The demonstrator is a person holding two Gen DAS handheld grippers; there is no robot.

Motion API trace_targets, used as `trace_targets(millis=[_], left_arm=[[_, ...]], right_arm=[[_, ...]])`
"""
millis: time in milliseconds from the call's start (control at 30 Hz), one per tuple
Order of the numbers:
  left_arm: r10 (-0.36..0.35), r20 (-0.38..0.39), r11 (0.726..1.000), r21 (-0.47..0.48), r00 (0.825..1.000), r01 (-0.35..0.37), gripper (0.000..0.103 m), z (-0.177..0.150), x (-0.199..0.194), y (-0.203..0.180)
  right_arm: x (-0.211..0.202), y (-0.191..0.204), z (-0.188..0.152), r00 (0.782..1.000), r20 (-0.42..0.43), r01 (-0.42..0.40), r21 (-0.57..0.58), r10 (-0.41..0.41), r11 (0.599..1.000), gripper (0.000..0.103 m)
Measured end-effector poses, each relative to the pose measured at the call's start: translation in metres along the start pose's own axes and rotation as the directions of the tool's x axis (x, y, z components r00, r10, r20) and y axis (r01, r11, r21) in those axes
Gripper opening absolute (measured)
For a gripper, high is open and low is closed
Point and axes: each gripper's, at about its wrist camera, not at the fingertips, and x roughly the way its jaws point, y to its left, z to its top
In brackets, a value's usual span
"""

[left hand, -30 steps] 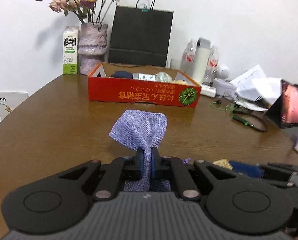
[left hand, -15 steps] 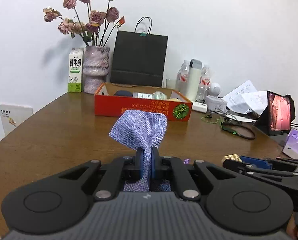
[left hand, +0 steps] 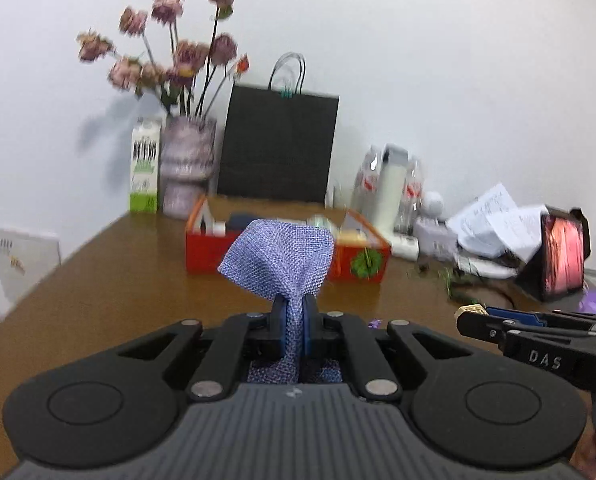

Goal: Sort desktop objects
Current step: 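Carry the lavender pouch and yellow block into the box and open both tools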

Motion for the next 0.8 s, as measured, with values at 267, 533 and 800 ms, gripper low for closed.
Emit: trace_targets(millis=[267, 533, 800], left_arm=[[-0.058, -0.074, 0.998, -0.026, 0.996, 0.056, 0.008, 0.105, 0.129, 0.028], [0.028, -0.248, 1.000, -0.005, 0.968, -0.030, 0.008, 0.150, 0.296, 0.041], [0.055, -0.467, 0.998, 0.035, 0.883, -0.043, 0.013, 0.113, 0.399, 0.050]], right_arm=[[0.114, -0.026, 0.113, 0.997, -0.048, -0.064, -0.002, 0.063, 0.998, 0.029], [0.288, -0.042, 0.169, 0.934, -0.354, -0.045, 0.002, 0.043, 0.999, 0.029], [0.395, -0.045, 0.140, 0.809, -0.585, 0.052, -0.033, -0.062, 0.998, 0.029]])
